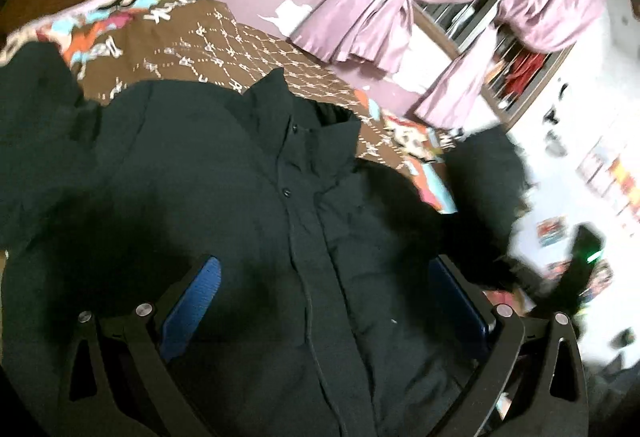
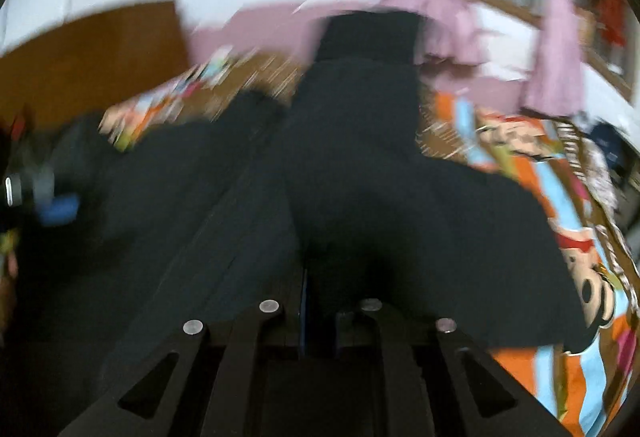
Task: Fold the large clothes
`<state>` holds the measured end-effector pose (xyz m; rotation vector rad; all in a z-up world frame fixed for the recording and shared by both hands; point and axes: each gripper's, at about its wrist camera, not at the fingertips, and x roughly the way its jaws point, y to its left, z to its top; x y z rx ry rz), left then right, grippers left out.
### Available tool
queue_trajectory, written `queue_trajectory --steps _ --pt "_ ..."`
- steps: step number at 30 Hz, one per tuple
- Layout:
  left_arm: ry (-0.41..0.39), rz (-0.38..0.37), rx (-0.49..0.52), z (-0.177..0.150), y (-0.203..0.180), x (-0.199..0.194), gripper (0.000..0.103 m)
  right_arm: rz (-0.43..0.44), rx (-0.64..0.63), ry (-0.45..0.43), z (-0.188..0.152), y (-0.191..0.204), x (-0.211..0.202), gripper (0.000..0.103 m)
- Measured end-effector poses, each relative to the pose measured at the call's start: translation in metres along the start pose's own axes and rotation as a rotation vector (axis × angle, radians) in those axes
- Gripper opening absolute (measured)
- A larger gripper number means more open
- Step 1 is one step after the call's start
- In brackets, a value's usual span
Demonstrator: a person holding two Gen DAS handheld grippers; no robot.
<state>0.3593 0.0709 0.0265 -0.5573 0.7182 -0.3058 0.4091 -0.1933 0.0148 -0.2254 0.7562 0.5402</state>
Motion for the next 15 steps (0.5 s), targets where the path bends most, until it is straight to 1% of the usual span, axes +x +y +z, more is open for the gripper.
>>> queue_trajectory --steps 2,3,5,6,7,10,11,12,15 --pt "0.010 -0.057 -0.026 -0.006 0.009 -0.010 0.102 0.033 -0.067 0.069 -0.017 0.022 0.015 0.032" --pt "0.023 -0.084 -0.039 -0.008 0.014 -0.013 0.102 0.044 -0.090 0.093 -0.023 0.030 0.020 0.044" --pt "0.051 -0.137 -0.067 -0.015 0.020 -0.014 0.102 0.055 -0.139 0.113 -0.037 0.044 0.018 0.050" --pt "0.070 -0.160 -0.075 -0.017 0.022 -0.012 0.102 0.051 -0.158 0.112 -0.041 0.048 0.017 0.055" --pt "0.086 -0.174 -0.078 -0.017 0.022 -0.011 0.102 0.050 -0.174 0.110 -0.045 0.050 0.013 0.058" --pt "0.118 -0.181 -0.056 -0.014 0.019 -0.007 0.102 0.029 -0.201 0.081 -0.052 0.055 0.000 0.061" --pt "0.132 -0.178 -0.050 -0.013 0.018 -0.003 0.102 0.015 -0.196 0.068 -0.052 0.052 -0.003 0.066" --pt "0.153 -0.164 -0.043 -0.012 0.016 0.003 0.102 0.001 -0.182 0.055 -0.055 0.046 -0.007 0.069" --pt "0.228 -0.091 -0.023 -0.011 0.011 0.025 0.102 -0.054 -0.131 0.038 -0.061 0.036 -0.009 0.071"
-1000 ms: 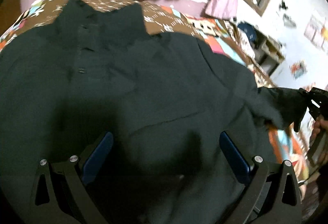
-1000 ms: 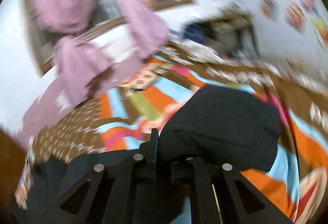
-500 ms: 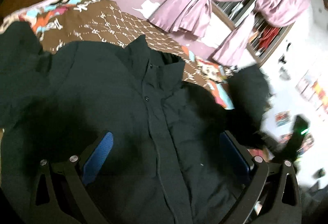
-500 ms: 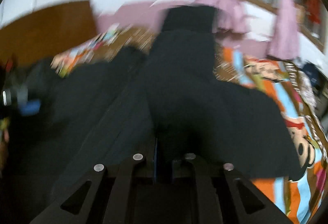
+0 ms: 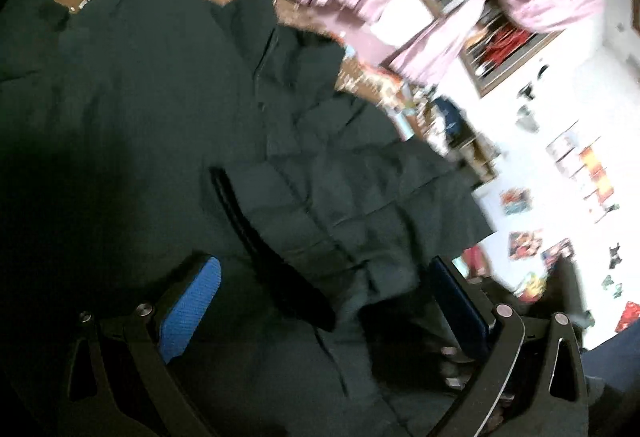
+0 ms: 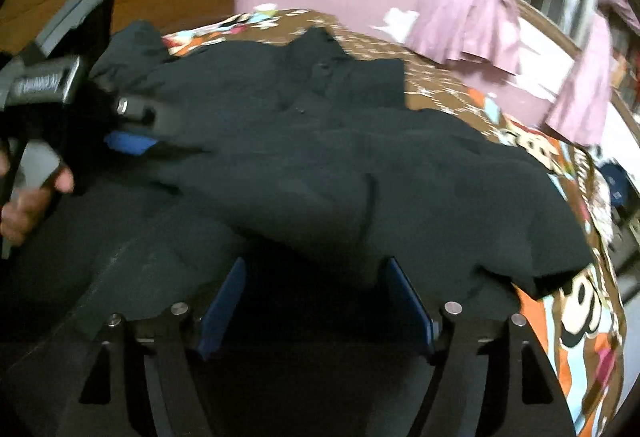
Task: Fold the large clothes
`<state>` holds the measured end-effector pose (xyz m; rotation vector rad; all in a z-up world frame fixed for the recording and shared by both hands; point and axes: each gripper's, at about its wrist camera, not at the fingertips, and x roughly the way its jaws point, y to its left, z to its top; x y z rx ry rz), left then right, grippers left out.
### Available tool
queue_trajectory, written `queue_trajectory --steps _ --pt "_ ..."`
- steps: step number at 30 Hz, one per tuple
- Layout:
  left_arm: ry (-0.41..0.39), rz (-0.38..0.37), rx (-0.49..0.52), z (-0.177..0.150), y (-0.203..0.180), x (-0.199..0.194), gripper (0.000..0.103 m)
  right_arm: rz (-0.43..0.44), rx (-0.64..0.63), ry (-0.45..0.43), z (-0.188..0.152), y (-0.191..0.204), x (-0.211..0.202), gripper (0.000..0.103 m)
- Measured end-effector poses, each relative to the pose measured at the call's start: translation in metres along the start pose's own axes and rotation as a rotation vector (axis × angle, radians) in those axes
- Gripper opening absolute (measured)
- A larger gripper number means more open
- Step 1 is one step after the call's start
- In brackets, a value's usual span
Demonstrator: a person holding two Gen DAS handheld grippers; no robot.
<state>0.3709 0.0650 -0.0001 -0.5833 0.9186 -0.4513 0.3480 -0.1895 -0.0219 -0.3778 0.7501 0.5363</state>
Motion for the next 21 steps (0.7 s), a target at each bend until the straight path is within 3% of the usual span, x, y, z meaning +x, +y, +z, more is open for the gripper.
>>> queue_trajectory --steps 2,6,8,9,11,14,17,21 --pt "0.028 0.036 0.010 0.000 -0.001 0.009 0.102 -0.047 0.034 0.006 -0.006 -0.007 -0.003 0.071" --pt "0.026 0.018 -0.009 0.001 0.001 0.013 0.100 -0.138 0.076 0.045 -0.023 -0.026 -0.005 0.071" --pt "0.016 0.010 -0.039 0.002 0.005 0.013 0.096 -0.140 0.128 0.088 -0.036 -0.037 -0.001 0.073" --pt "0.004 0.006 -0.056 0.002 0.006 0.012 0.091 -0.129 0.165 0.091 -0.041 -0.044 -0.001 0.077" --pt "-0.003 0.032 -0.098 -0.001 0.016 0.014 0.051 -0.132 0.215 0.085 -0.044 -0.053 -0.002 0.080" --pt "-0.017 0.042 -0.204 -0.004 0.032 0.016 0.011 -0.132 0.235 0.089 -0.043 -0.056 -0.002 0.080" --pt "-0.062 -0.001 -0.253 -0.006 0.040 0.009 0.003 -0.144 0.224 0.082 -0.037 -0.055 0.000 0.080" --pt "-0.154 -0.005 -0.165 -0.005 0.022 -0.015 0.001 -0.167 0.289 0.006 -0.038 -0.062 -0.017 0.080"
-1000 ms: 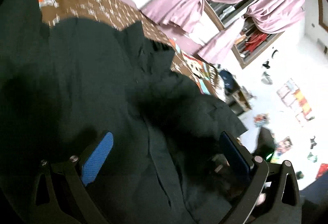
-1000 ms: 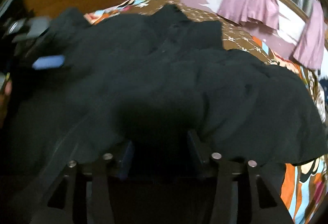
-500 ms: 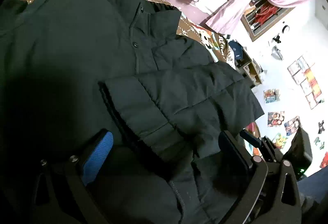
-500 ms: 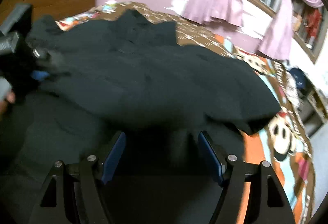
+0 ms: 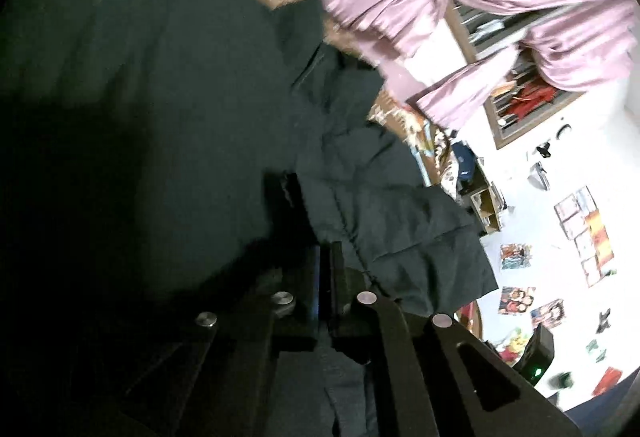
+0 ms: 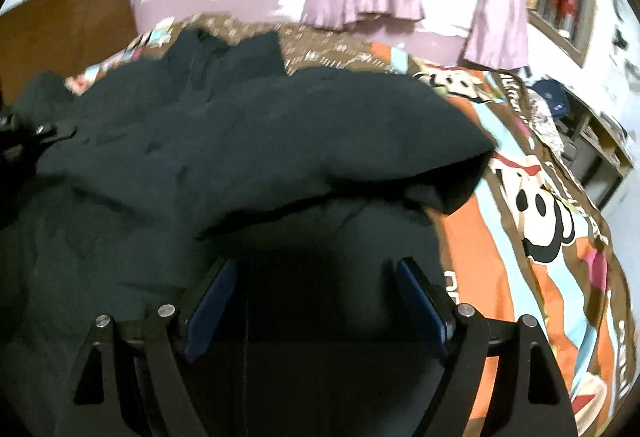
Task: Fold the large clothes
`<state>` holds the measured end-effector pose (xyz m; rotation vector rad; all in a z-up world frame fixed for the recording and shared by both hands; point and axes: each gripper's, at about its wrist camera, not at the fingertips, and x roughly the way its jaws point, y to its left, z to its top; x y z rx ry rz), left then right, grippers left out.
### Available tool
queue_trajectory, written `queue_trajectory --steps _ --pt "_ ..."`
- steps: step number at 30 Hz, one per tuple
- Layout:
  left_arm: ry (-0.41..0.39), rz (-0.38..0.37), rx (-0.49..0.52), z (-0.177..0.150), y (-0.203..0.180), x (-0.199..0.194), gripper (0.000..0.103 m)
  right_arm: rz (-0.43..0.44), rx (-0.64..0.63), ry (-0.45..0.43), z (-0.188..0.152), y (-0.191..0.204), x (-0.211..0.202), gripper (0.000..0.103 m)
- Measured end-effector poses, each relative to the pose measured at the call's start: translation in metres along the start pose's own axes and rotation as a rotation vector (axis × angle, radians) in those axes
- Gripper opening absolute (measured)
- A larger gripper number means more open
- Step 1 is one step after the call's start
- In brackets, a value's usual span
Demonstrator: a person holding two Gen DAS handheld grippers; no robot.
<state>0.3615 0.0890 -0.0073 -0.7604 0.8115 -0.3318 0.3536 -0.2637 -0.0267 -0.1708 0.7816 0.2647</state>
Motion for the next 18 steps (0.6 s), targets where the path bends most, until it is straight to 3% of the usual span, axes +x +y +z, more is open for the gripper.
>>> queue_trajectory --steps 4,5,9,11,14,18 --pt "-0.097 0.040 0.140 0.010 -0.026 -0.027 0.001 0.071 0.077 -0.161 0.016 -0.011 -0.028 0.081" --pt "-0.116 0.055 0.163 0.013 -0.033 -0.029 0.001 0.094 0.088 -0.202 0.024 -0.012 -0.034 0.085" --pt "-0.188 0.140 0.213 0.034 -0.033 -0.059 0.001 0.114 0.094 -0.265 0.065 -0.004 -0.034 0.089" --pt "-0.203 0.196 0.217 0.043 -0.024 -0.072 0.001 0.160 0.081 -0.246 0.087 0.010 -0.017 0.089" --pt "-0.185 0.298 0.252 0.044 -0.013 -0.074 0.001 0.202 0.041 -0.148 0.104 0.039 0.024 0.089" --pt "-0.140 0.394 0.190 0.035 0.018 -0.056 0.001 0.244 0.025 -0.029 0.101 0.074 0.075 0.089"
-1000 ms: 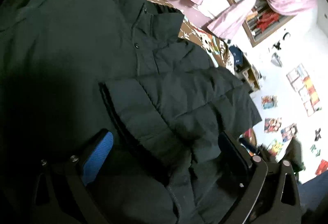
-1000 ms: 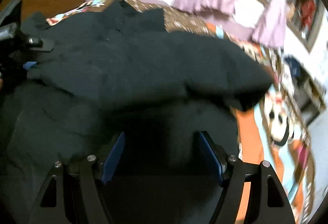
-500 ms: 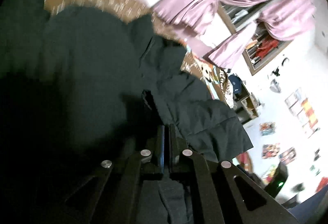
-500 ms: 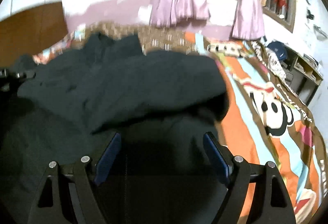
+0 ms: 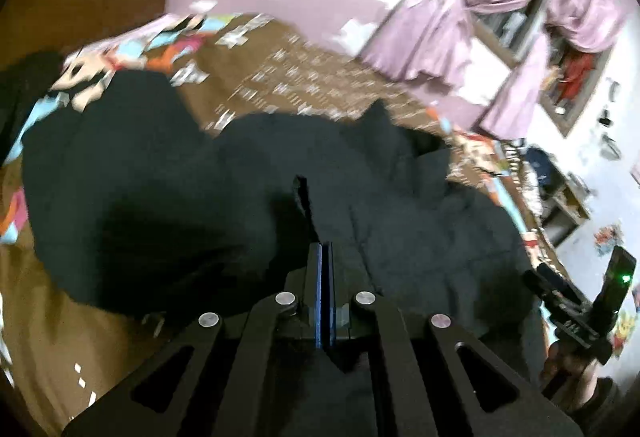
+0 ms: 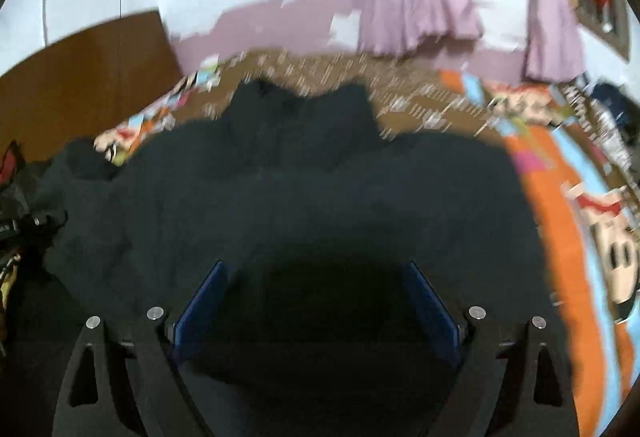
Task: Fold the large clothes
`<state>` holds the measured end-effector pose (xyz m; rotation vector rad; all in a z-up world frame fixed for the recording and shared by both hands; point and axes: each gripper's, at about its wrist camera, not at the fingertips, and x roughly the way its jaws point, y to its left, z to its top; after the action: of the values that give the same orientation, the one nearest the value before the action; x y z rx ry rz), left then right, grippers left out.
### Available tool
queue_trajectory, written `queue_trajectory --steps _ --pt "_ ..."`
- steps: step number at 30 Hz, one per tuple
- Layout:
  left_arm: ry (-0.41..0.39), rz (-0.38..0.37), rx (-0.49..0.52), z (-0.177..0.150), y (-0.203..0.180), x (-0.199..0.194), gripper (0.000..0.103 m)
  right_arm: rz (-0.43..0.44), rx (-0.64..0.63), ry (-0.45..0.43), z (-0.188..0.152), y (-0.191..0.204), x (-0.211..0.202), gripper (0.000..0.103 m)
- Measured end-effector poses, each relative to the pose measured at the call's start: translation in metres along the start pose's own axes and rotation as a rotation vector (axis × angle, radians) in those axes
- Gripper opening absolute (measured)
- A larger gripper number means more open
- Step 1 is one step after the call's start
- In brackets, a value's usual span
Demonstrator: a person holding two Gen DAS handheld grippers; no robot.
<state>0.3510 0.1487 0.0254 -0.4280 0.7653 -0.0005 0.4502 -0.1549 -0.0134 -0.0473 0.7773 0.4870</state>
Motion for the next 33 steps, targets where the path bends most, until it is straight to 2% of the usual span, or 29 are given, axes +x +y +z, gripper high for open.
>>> queue_trajectory --steps 3,9,13,17,27,28,29,31,32,33 --pt "0.022 0.043 -0.017 -0.005 0.008 0.013 0.001 -0.088 -0.072 0.091 -0.011 0.015 0.037 0.092" --pt "0.059 0.104 0.043 -0.013 0.010 0.027 0.001 -0.161 -0.151 0.102 -0.022 0.023 0.052 0.095" --pt "0.050 0.076 0.014 -0.021 0.014 0.031 0.002 -0.163 -0.154 0.081 -0.030 0.021 0.052 0.095" --pt "0.024 0.036 -0.036 -0.021 0.026 0.016 0.002 -0.171 -0.156 0.076 -0.031 0.022 0.053 0.097" --pt "-0.020 0.039 -0.108 -0.026 0.060 -0.042 0.005 -0.229 -0.147 0.041 -0.028 0.031 0.041 0.101" --pt "-0.033 0.051 -0.116 -0.023 0.067 -0.047 0.013 -0.230 -0.149 0.000 -0.025 0.035 0.031 0.102" --pt "-0.047 0.073 -0.127 -0.021 0.074 -0.050 0.037 -0.207 -0.159 -0.056 -0.023 0.043 0.018 0.102" --pt "-0.103 0.125 -0.184 -0.018 0.095 -0.059 0.062 -0.121 -0.176 -0.131 -0.016 0.061 -0.001 0.102" --pt "-0.121 0.136 -0.213 -0.017 0.103 -0.062 0.062 -0.092 -0.178 -0.143 -0.013 0.068 -0.005 0.102" --pt "-0.126 0.181 -0.243 -0.014 0.113 -0.062 0.062 -0.021 -0.179 -0.139 -0.008 0.080 -0.008 0.102"
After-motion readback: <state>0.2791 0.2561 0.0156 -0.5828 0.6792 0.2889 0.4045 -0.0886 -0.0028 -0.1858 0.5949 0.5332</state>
